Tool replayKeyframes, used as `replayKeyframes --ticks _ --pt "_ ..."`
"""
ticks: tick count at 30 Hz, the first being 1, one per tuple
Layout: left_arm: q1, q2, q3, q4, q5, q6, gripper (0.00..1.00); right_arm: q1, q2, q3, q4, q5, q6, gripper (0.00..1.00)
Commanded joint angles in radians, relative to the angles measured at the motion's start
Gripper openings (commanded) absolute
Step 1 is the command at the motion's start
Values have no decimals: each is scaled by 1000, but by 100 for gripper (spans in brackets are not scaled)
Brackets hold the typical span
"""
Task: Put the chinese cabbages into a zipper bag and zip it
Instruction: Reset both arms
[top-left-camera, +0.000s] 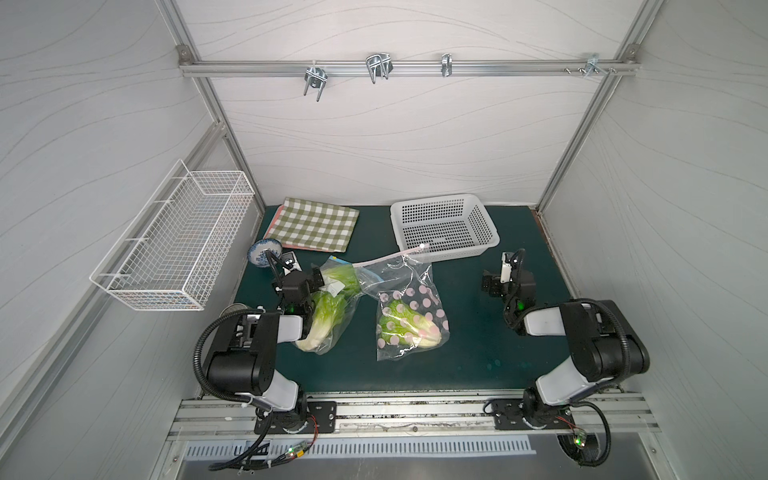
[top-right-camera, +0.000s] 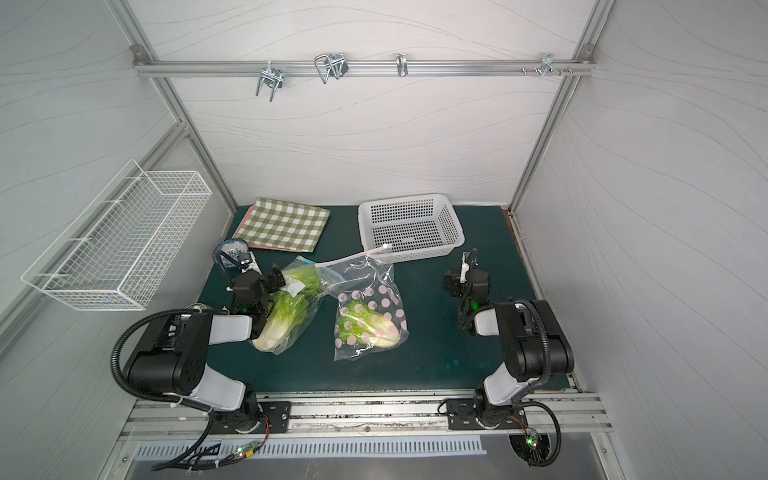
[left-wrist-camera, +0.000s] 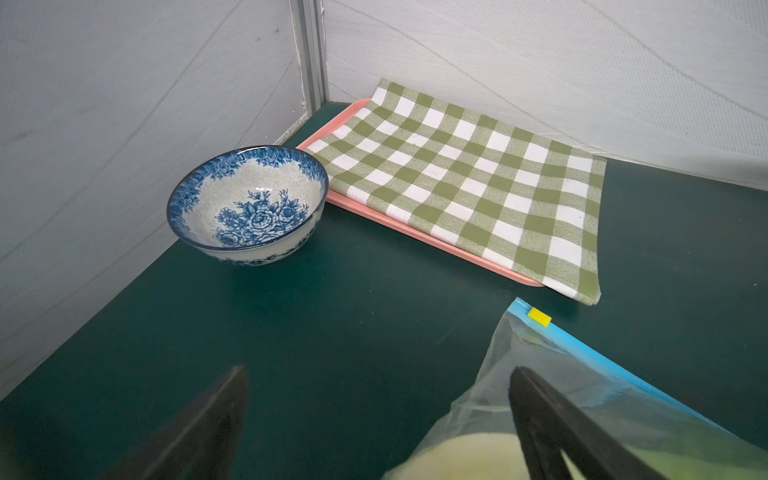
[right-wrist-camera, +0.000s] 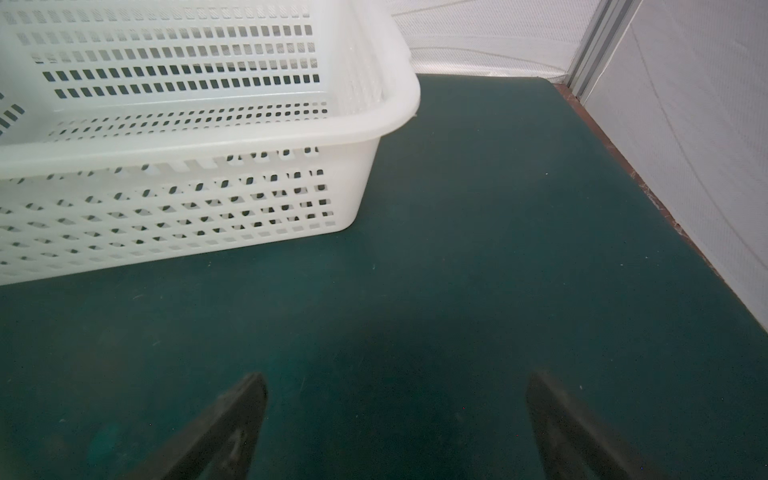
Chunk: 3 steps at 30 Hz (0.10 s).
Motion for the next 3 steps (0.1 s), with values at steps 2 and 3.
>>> replayKeyframes --ticks 2,3 --pt "-18 16 23 -37 6 35 100 -10 -1 12 13 -3 4 99" --pt "-19 11 19 -40 10 32 100 -14 -1 14 11 -11 4 99"
